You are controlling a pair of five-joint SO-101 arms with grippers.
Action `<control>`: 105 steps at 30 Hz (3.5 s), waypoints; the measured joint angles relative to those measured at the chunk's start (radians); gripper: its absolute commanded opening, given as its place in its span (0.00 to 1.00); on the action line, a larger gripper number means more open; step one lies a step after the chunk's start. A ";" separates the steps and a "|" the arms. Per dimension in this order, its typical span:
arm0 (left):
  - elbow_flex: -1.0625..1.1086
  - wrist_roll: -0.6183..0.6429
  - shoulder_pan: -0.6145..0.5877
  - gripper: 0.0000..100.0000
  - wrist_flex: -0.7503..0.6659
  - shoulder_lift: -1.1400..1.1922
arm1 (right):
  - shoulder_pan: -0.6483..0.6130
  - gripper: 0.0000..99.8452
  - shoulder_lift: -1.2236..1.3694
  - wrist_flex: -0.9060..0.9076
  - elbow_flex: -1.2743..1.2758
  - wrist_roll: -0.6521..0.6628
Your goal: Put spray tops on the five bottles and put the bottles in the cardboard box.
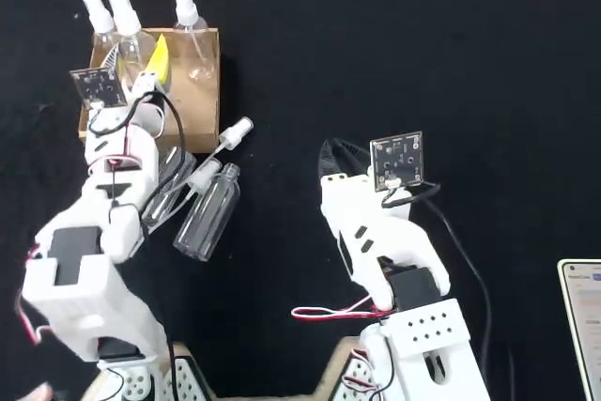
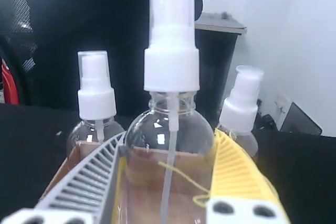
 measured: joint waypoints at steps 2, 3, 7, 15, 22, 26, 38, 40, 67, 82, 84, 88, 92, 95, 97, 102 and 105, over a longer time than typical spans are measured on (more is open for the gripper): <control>-0.037 0.000 0.000 0.08 0.000 0.046 | 0.000 0.03 0.000 0.000 0.000 0.000; -0.052 -0.003 0.000 0.08 0.000 0.066 | 0.000 0.03 0.000 0.000 0.000 0.000; -0.112 -0.052 0.000 0.07 0.000 0.127 | 0.000 0.03 0.000 0.000 0.000 0.000; -0.147 -0.091 0.000 0.07 -0.183 0.255 | 0.000 0.03 0.000 0.000 0.000 0.000; -0.215 -0.092 -0.005 0.07 -0.204 0.333 | 0.000 0.03 0.000 0.000 0.000 0.000; -0.253 -0.092 -0.012 0.08 -0.204 0.351 | 0.000 0.03 0.000 0.000 0.000 0.000; -0.269 -0.092 -0.017 0.08 -0.204 0.393 | 0.000 0.03 0.000 0.000 0.000 0.000; -0.269 -0.092 -0.017 0.08 -0.204 0.393 | 0.000 0.03 0.000 0.000 0.000 0.000; -0.316 -0.078 -0.015 0.08 -0.117 0.393 | 0.000 0.03 0.000 0.000 0.000 0.000; -0.316 -0.041 -0.015 0.08 -0.117 0.410 | 0.000 0.03 0.000 0.000 0.000 0.000; -0.318 -0.041 -0.015 0.08 -0.117 0.433 | 0.000 0.03 0.000 0.000 0.000 0.000; -0.325 -0.038 -0.015 0.08 -0.118 0.456 | 0.000 0.03 0.000 0.000 0.000 0.000; -0.328 -0.038 -0.015 0.08 -0.120 0.457 | 0.000 0.03 0.000 0.000 0.000 0.000; -0.328 -0.038 -0.015 0.08 -0.120 0.457 | 0.000 0.03 0.000 0.000 0.000 0.000; -0.328 -0.038 -0.015 0.08 -0.120 0.457 | 0.000 0.03 0.000 0.000 0.000 0.000; -0.328 -0.038 -0.015 0.08 -0.120 0.457 | 0.000 0.03 0.000 0.000 0.000 0.000; -0.328 -0.037 -0.015 0.13 -0.120 0.457 | 0.000 0.03 0.000 0.000 0.000 0.000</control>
